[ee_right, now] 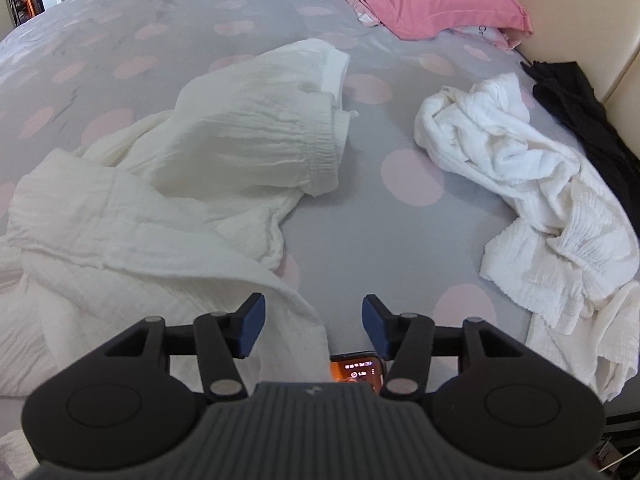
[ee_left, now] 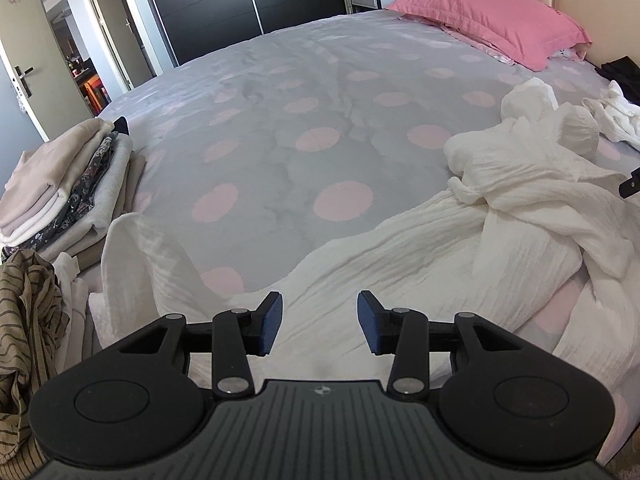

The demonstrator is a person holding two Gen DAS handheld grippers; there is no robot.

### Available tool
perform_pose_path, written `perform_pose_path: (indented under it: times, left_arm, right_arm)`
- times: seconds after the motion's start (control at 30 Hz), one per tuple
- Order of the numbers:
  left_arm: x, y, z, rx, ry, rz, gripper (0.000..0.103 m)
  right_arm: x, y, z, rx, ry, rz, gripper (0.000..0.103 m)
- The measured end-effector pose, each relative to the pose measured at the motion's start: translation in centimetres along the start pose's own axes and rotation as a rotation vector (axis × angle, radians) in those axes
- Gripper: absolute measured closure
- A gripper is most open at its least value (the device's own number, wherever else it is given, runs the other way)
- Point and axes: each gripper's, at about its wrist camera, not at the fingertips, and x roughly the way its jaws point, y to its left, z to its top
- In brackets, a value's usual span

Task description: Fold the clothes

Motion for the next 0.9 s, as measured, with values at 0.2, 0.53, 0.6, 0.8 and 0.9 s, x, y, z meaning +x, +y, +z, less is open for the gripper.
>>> perform_pose_path:
  times: [0.2,0.53,0.6,0.8,0.9]
  left_arm:
    - [-0.1,-0.3,-0.1,-0.012,0.004,0.0,0.064]
    - [-1.8,-1.6,0.0,-0.021,0.006,-0.08,0.064]
    - [-2.1,-1.8,0.1,-0.024,0.007,-0.109,0.064]
    - [-2.5,-1.3,0.1,-0.095,0.039,-0.242,0.064]
    - [-1.7,-0.6,-0.1,-0.156,0.078,-0.286,0.062]
  right_arm:
    - [0.6,0.6,-1.0,0.033,0.064,0.118,0.089]
    - [-6.1,8.5,-6.1,-0.172,0.044,0.388,0.095]
    - [-7.8,11.3,-8.0,-0.27,0.027,0.453,0.095]
    - [-11.0,17.8,-13.7,-0.443,0.057,0.629,0.095]
    - [-11.7,20.2,-16.1,-0.512,0.08,0.659,0.095]
